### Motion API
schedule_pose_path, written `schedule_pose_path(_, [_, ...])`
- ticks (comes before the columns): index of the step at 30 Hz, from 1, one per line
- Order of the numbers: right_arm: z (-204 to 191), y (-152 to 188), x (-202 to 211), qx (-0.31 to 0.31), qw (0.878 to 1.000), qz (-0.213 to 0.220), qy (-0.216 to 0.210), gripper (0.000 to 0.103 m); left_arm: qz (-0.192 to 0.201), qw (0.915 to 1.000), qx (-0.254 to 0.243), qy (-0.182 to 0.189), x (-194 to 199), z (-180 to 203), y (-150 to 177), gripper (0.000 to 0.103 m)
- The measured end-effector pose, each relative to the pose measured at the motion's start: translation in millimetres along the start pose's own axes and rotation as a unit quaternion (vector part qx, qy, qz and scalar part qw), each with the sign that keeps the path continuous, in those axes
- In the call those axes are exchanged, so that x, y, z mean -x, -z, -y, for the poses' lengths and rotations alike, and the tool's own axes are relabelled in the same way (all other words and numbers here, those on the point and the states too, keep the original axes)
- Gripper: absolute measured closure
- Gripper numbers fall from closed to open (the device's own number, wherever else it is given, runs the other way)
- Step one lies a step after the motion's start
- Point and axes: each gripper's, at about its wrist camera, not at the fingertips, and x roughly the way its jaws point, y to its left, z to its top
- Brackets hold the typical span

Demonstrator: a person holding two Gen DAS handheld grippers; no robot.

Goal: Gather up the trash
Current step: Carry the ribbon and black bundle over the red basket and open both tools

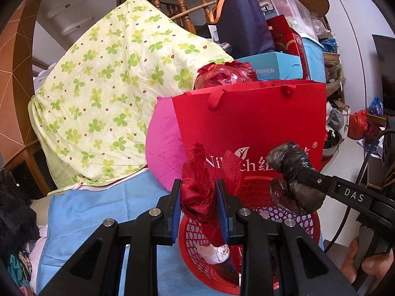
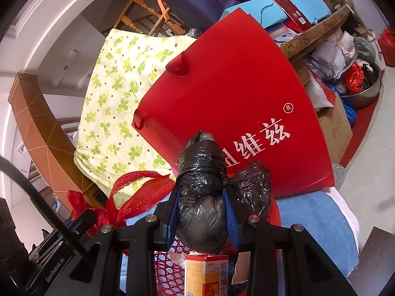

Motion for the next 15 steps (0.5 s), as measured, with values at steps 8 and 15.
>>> schedule_pose_path(8, [-1.1,0.6,-0.7,0.003,1.000,-0.001,-0.001,0.066,-0.008,0.9999,0.000,0.012,-5.8,3.3,4.7,0.072])
schedule_pose_path(15, [-2.2,-0.1,-1.2,0.005,1.000,0.000,0.001,0.066,-0.018,0.9995,0.001,0.028,-14.4,5.4,11.3,0.065])
